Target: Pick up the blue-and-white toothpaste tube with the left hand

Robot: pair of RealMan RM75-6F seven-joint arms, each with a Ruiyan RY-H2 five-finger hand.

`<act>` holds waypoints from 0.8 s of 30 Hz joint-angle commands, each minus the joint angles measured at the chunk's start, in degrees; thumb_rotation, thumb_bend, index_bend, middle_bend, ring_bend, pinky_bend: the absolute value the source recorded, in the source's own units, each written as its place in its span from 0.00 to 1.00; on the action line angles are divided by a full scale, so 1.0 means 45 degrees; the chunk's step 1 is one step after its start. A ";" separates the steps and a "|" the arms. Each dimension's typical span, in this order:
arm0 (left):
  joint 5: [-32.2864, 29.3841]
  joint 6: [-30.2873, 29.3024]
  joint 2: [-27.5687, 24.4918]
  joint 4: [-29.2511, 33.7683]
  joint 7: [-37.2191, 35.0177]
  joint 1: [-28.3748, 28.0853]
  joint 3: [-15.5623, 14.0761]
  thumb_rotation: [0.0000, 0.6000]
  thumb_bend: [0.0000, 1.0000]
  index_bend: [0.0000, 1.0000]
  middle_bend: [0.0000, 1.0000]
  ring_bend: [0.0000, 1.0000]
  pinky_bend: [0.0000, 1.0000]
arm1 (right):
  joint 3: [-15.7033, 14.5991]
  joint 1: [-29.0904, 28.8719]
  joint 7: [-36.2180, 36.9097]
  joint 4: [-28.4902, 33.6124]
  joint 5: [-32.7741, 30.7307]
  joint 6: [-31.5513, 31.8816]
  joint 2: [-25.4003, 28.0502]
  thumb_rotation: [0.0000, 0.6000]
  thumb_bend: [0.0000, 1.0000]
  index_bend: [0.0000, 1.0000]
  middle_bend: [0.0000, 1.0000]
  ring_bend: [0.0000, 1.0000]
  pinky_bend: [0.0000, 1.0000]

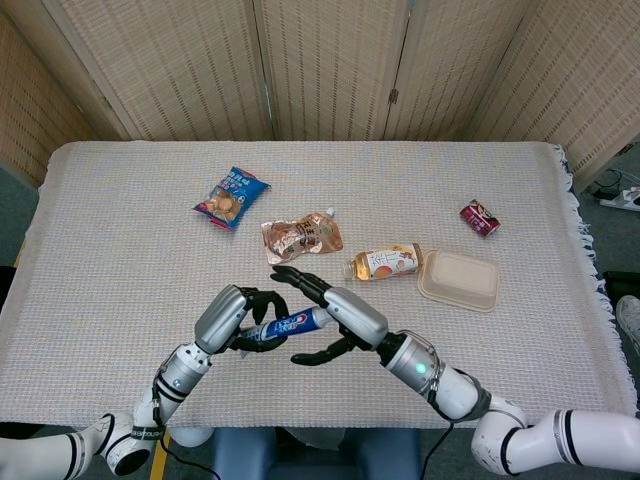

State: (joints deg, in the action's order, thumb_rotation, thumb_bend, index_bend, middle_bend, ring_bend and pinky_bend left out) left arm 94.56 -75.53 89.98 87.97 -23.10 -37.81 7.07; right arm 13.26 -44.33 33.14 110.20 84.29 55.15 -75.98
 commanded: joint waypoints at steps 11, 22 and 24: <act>-0.0151 0.0050 0.0007 0.0125 0.0112 -0.0046 0.0063 1.00 0.79 0.80 0.86 0.77 0.70 | -0.0053 -0.0154 0.0211 -0.0648 0.0252 0.0450 -0.1020 0.44 0.11 0.00 0.00 0.00 0.00; -0.0187 -0.0035 0.0002 0.0304 -0.0445 -0.0069 0.0125 1.00 0.79 0.80 0.87 0.77 0.70 | -0.0052 -0.0113 0.0830 -0.1046 0.0751 0.1333 -0.1967 0.43 0.11 0.00 0.00 0.00 0.00; -0.0154 -0.0104 0.0023 0.0271 -0.0473 -0.0061 0.0136 1.00 0.79 0.80 0.87 0.77 0.70 | -0.0081 -0.0110 0.0996 -0.1100 0.0786 0.1393 -0.2059 0.43 0.11 0.00 0.00 0.00 0.00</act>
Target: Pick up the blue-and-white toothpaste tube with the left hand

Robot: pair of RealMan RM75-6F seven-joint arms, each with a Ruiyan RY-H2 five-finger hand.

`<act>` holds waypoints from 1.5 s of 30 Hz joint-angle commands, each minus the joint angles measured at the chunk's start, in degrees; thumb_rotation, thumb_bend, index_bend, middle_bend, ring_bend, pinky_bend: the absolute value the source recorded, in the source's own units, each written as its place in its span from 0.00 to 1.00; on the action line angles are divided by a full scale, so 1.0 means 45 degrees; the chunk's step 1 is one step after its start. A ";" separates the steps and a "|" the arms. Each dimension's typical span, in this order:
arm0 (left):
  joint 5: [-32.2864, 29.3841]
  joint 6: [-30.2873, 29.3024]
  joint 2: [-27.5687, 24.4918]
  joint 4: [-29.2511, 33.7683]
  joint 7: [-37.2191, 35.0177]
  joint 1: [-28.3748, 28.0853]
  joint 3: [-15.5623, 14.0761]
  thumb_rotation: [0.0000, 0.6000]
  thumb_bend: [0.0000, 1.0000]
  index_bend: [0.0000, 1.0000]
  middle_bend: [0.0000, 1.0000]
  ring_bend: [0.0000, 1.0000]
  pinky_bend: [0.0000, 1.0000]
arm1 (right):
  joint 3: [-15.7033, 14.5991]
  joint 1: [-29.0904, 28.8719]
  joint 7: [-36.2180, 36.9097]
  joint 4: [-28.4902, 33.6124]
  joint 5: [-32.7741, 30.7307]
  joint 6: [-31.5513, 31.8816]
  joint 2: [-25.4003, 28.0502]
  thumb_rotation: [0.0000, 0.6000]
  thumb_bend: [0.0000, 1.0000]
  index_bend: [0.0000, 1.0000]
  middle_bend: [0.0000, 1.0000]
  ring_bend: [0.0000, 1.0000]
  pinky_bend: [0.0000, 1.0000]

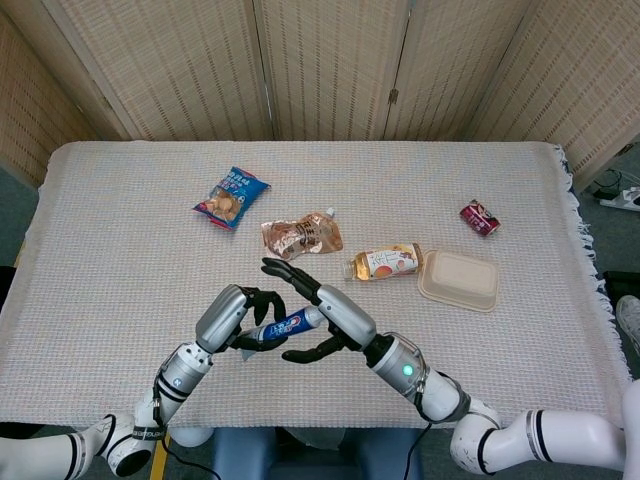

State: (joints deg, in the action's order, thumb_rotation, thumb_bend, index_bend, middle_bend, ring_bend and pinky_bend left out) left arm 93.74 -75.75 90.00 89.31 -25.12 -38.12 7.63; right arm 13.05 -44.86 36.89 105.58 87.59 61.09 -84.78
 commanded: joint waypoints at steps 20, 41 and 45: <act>0.0378 -0.0490 0.0182 -0.1109 -0.0137 0.0078 -0.0161 1.00 0.79 0.81 0.87 0.77 0.70 | -0.0319 0.0180 0.1510 -0.0291 0.0747 0.0614 0.0507 0.43 0.11 0.00 0.00 0.00 0.00; -0.3339 0.4324 -0.0624 -0.1704 0.6730 -0.0487 -0.0429 1.00 0.75 0.66 0.74 0.57 0.51 | -0.0885 0.1393 0.0212 0.0444 0.0998 0.1315 0.4163 0.42 0.11 0.00 0.00 0.00 0.00; -0.4951 0.5110 -0.0683 -0.1318 0.8274 -0.0583 -0.0264 1.00 0.67 0.52 0.62 0.47 0.45 | -0.1063 0.1739 0.0106 0.0455 0.0954 0.1536 0.4593 0.42 0.11 0.00 0.00 0.00 0.00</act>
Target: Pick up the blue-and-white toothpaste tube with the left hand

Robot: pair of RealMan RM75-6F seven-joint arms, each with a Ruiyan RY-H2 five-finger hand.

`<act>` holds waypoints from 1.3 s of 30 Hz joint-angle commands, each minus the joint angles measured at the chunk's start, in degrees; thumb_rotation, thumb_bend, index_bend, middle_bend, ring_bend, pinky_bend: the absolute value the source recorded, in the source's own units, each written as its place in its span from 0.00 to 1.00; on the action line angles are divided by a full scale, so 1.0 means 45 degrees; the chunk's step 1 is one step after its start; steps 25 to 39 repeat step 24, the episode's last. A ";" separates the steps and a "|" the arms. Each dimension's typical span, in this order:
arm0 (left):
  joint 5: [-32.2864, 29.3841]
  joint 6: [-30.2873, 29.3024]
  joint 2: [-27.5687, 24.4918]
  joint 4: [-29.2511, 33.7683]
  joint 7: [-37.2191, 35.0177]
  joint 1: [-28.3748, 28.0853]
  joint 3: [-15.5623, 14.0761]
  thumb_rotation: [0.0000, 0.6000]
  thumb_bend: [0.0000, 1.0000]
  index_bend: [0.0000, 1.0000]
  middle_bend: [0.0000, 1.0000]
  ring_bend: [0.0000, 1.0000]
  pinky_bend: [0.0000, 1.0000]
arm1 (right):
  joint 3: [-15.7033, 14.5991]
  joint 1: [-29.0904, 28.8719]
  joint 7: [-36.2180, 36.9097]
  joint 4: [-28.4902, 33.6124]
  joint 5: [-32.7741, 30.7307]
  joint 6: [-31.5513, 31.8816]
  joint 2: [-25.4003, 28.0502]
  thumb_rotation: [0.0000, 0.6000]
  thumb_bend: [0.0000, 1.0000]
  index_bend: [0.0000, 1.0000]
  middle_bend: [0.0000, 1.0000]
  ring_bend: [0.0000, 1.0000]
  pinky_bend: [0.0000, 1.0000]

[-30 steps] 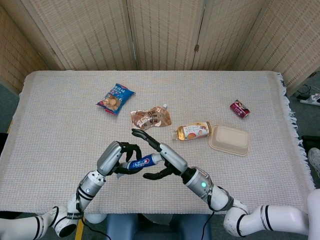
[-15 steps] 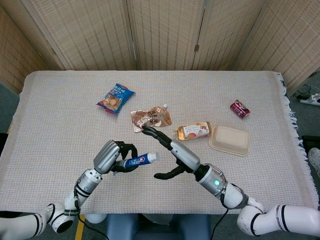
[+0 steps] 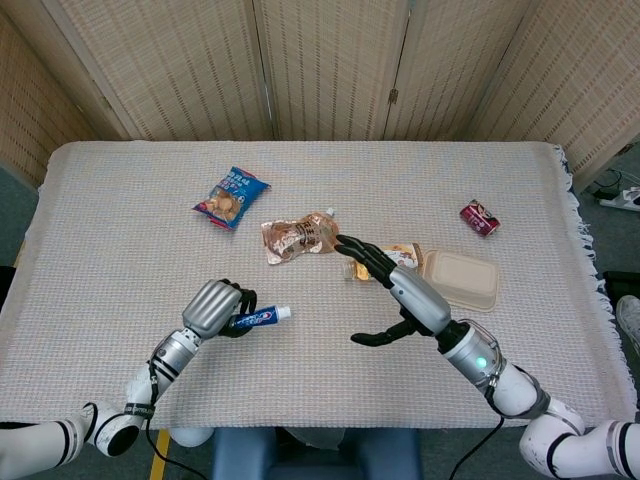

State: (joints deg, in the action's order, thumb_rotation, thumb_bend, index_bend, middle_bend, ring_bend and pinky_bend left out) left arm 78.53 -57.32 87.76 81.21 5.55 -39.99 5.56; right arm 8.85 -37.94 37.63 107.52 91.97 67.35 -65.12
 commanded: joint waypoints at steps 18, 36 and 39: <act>-0.2477 -0.1430 -0.2666 0.2843 0.1239 0.1541 0.0553 1.00 0.44 0.11 0.28 0.20 0.25 | -0.1402 0.2098 -0.2601 -0.0771 -0.0849 0.0461 0.1910 0.51 0.11 0.00 0.00 0.00 0.00; -0.1653 -0.3402 -0.3985 0.3257 0.0143 0.2970 0.0409 1.00 0.44 0.16 0.28 0.22 0.25 | -0.1856 0.3197 -0.4448 -0.0950 -0.1647 0.0941 0.2251 0.97 0.11 0.00 0.00 0.00 0.00; -0.1653 -0.3402 -0.3985 0.3257 0.0143 0.2970 0.0409 1.00 0.44 0.16 0.28 0.22 0.25 | -0.1856 0.3197 -0.4448 -0.0950 -0.1647 0.0941 0.2251 0.97 0.11 0.00 0.00 0.00 0.00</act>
